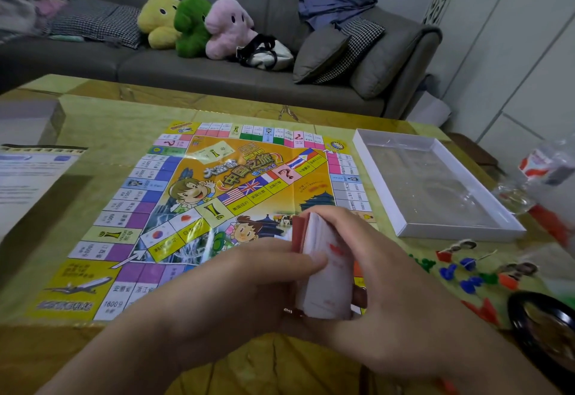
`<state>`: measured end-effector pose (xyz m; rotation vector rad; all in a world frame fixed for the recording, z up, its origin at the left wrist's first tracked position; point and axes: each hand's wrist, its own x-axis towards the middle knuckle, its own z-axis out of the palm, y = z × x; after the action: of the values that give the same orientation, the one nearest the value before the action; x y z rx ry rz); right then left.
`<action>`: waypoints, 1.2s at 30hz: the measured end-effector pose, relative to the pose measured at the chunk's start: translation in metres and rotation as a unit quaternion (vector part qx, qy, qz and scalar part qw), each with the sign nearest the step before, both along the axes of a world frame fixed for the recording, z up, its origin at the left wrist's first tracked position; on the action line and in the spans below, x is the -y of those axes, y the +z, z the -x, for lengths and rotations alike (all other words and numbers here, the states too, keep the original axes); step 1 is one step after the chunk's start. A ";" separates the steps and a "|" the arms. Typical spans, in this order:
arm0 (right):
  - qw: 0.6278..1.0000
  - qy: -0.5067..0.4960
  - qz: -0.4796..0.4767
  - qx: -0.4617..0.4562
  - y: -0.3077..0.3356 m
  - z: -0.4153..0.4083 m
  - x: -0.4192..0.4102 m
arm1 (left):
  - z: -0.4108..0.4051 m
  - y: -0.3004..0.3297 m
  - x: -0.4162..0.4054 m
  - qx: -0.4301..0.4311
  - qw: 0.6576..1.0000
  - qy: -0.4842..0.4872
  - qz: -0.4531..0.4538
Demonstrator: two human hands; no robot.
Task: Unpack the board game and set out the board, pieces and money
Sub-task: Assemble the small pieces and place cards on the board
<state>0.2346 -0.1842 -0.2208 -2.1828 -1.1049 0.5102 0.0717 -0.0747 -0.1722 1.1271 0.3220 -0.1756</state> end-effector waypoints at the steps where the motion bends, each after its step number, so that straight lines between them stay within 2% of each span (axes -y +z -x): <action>1: 0.999 -0.002 -0.017 -0.044 -0.001 0.001 -0.003 | -0.001 -0.002 -0.002 -0.022 1.000 0.011 -0.009; 3: 0.985 -0.036 -0.078 -0.147 0.006 0.013 -0.007 | -0.001 -0.004 -0.002 -0.012 0.999 0.029 0.011; 4: 0.970 -0.016 -0.135 -0.204 0.012 0.023 0.000 | 0.001 -0.005 0.000 0.016 0.999 0.026 0.021; 5: 0.970 0.022 -0.150 -0.190 0.014 0.032 0.017 | 0.004 -0.005 0.003 0.025 0.999 0.029 0.027; 6: 0.984 0.045 -0.127 -0.117 0.022 0.040 0.026 | 0.006 -0.009 0.004 0.029 0.998 0.039 0.028; 7: 0.983 0.027 -0.110 -0.144 0.030 0.046 0.027 | 0.005 -0.011 0.006 0.029 0.998 0.051 0.025; 9: 0.959 0.013 -0.117 -0.259 0.043 0.051 0.034 | 0.001 -0.013 0.010 0.030 0.996 0.078 0.020; 12: 0.950 -0.058 -0.190 -0.239 0.038 0.054 0.045 | -0.004 -0.015 0.015 0.046 0.990 0.136 -0.016; 15: 0.941 -0.112 -0.204 -0.247 0.034 0.052 0.039 | -0.006 -0.017 0.018 0.065 0.981 0.182 -0.032; 20: 0.930 -0.135 -0.232 -0.252 0.035 0.047 0.040 | -0.005 -0.012 0.016 0.053 0.970 0.231 0.051; 25: 0.907 -0.151 -0.258 -0.297 0.032 0.046 0.039 | -0.006 -0.021 0.015 0.060 0.965 0.248 -0.067; 28: 0.901 -0.175 -0.266 -0.295 0.031 0.045 0.040 | -0.006 -0.022 0.014 0.069 0.957 0.266 -0.090; 32: 0.898 -0.205 -0.258 -0.291 0.029 0.044 0.041 | -0.006 -0.021 0.015 0.070 0.955 0.281 -0.067; 36: 0.892 -0.228 -0.256 -0.294 0.029 0.039 0.041 | -0.006 -0.016 0.015 0.071 0.954 0.290 0.013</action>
<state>0.1954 -0.2255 -0.1922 -1.5769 -0.3208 0.5354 0.0775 -0.0897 -0.1885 0.9704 0.5069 0.4185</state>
